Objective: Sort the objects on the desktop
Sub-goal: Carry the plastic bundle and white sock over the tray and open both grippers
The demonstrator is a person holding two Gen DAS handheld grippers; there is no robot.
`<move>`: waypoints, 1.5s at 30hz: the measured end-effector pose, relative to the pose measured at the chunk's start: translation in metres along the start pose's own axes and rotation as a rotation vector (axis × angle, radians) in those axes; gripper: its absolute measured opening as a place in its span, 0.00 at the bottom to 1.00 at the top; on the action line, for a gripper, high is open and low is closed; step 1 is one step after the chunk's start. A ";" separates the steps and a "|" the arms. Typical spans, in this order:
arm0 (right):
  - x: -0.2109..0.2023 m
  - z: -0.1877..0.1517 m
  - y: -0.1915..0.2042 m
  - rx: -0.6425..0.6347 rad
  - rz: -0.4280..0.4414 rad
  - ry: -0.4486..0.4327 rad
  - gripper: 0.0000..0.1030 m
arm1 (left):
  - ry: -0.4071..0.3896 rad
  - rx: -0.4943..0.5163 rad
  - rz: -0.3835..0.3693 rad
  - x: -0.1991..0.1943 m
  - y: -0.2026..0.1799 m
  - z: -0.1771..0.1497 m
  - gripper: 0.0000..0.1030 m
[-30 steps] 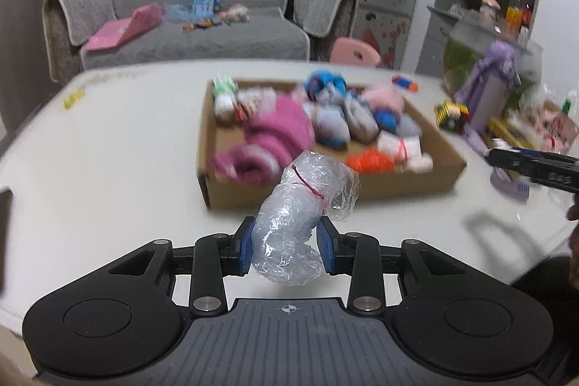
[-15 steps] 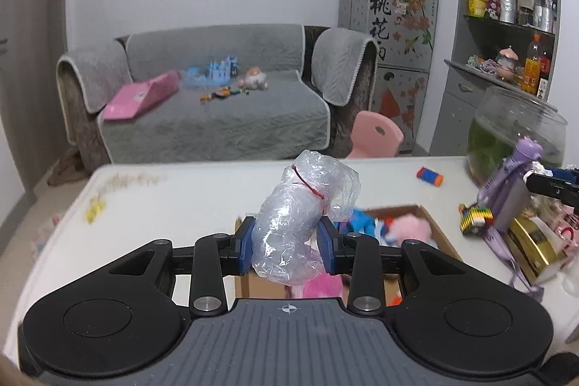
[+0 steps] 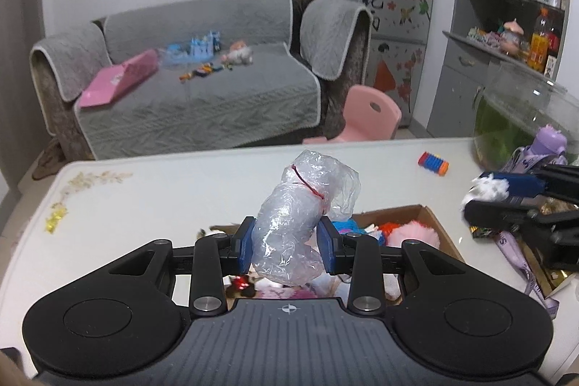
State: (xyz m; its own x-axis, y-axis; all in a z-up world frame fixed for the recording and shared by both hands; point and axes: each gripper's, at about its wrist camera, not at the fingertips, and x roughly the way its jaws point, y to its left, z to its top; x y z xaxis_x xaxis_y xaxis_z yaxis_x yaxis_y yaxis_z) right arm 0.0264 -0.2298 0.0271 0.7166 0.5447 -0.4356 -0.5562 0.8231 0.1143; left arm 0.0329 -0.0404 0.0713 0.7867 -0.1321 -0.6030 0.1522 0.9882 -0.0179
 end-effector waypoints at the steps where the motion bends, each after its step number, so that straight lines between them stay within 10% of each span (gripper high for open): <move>1: 0.005 -0.002 -0.001 0.004 0.004 0.014 0.45 | 0.009 -0.001 -0.003 0.005 -0.001 -0.001 0.41; 19: 0.041 -0.041 -0.009 0.006 -0.013 0.173 0.45 | 0.121 -0.001 -0.052 0.083 -0.023 -0.031 0.41; 45: 0.055 -0.060 0.006 -0.076 -0.027 0.247 0.45 | 0.095 -0.071 0.041 0.093 0.007 -0.036 0.42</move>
State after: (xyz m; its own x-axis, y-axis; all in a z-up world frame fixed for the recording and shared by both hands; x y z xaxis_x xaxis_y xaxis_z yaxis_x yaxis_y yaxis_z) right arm 0.0373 -0.2044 -0.0498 0.6122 0.4591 -0.6438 -0.5748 0.8175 0.0363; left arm 0.0856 -0.0430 -0.0141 0.7307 -0.0865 -0.6772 0.0752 0.9961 -0.0461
